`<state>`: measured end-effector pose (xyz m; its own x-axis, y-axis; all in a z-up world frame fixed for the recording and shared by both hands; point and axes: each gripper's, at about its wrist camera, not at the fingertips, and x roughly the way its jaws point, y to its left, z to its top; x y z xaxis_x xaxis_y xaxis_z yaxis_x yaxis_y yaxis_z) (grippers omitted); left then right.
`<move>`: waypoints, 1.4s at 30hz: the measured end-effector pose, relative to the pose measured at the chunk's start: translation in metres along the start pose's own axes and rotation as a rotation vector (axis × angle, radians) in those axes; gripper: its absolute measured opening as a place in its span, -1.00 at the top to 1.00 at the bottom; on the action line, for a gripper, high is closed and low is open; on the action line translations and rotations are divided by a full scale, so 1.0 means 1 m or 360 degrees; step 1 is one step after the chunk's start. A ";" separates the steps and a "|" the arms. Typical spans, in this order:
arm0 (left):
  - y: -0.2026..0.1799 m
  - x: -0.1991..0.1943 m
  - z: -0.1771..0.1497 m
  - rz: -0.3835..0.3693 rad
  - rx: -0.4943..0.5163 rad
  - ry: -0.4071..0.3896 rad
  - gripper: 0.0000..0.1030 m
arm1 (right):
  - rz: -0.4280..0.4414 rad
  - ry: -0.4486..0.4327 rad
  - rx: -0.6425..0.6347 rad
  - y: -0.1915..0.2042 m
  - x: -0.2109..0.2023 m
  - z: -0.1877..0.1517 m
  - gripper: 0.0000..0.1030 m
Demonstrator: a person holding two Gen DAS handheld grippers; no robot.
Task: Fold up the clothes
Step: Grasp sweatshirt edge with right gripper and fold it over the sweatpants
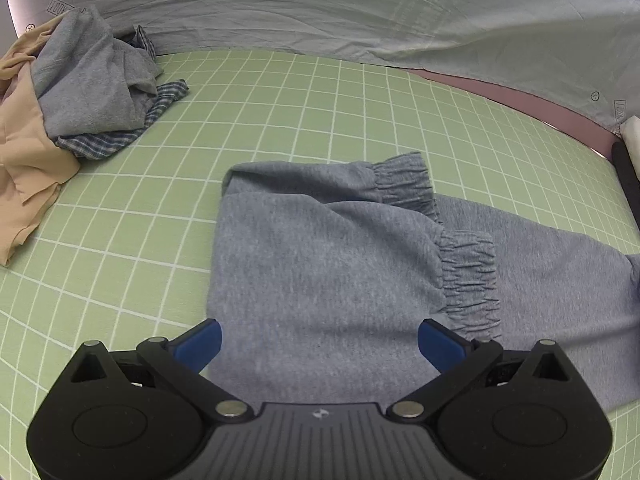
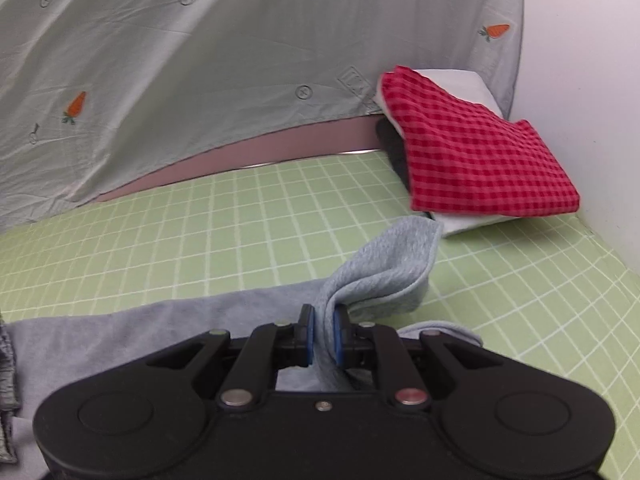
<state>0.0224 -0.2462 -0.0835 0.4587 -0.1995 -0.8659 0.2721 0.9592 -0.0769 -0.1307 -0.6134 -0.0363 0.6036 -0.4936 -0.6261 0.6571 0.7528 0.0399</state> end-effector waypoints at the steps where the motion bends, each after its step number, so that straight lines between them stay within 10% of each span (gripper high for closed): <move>1: 0.006 -0.002 -0.002 -0.0003 0.0003 -0.0001 -1.00 | 0.0029 -0.0005 -0.0014 0.016 -0.002 0.000 0.80; 14: 0.062 -0.011 -0.028 -0.0057 -0.0018 0.0052 -1.00 | 0.0371 0.0301 -0.0389 0.205 -0.011 -0.077 0.58; 17: 0.063 -0.010 -0.030 -0.0076 -0.0019 0.0061 -1.00 | 0.0342 0.0185 -0.0308 0.199 -0.031 -0.074 0.20; 22: 0.059 -0.008 -0.033 -0.0097 -0.0002 0.0075 -1.00 | 0.0090 0.0021 -0.0084 0.160 -0.043 -0.059 0.18; 29: 0.050 -0.006 -0.040 -0.0091 0.0017 0.0103 -1.00 | -0.0221 0.0212 -0.0068 0.112 -0.019 -0.076 0.18; 42: 0.042 -0.015 -0.053 -0.0062 0.0007 0.0097 -1.00 | 0.0330 0.0173 -0.0361 0.178 -0.055 -0.096 0.18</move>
<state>-0.0176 -0.1925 -0.0999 0.3956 -0.2239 -0.8907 0.2927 0.9500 -0.1088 -0.0907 -0.4100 -0.0696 0.6544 -0.2796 -0.7025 0.4006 0.9162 0.0086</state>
